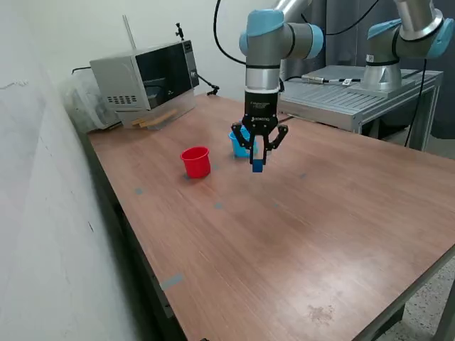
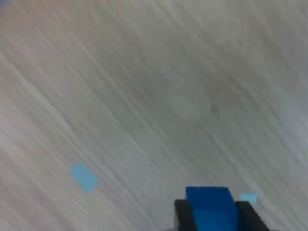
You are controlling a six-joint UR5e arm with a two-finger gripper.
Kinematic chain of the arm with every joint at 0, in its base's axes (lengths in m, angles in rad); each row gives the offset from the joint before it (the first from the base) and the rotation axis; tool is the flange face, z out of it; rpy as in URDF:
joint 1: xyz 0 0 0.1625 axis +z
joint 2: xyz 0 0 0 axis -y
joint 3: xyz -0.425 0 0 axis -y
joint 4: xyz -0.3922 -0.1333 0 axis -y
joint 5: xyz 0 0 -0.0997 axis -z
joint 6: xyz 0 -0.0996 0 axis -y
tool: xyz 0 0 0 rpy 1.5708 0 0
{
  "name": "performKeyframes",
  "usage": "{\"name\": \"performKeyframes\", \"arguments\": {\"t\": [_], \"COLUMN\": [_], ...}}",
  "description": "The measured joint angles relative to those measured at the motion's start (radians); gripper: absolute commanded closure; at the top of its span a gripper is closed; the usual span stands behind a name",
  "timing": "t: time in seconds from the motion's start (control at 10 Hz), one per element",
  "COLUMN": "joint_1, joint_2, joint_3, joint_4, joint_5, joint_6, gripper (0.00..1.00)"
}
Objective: Place red objects in the red bin, and blue objects in the blue bin.
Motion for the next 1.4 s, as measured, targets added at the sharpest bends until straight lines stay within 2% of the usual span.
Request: {"name": "performKeyframes", "arguments": {"t": [0.3, 0.6, 1.0, 1.4], "joint_1": [-0.059, -0.135, -0.218, -0.271], "joint_2": [-0.161, -0.272, -0.316, -0.321], "joint_3": [0.169, 0.290, 0.340, 0.343], "joint_4": [0.000, 0.000, 0.024, 0.041], "joint_5": [-0.012, -0.048, -0.086, -0.091], "joint_6": [0.029, 0.173, 0.348, 0.396], "gripper": [1.00, 1.00, 1.00, 1.00]}}
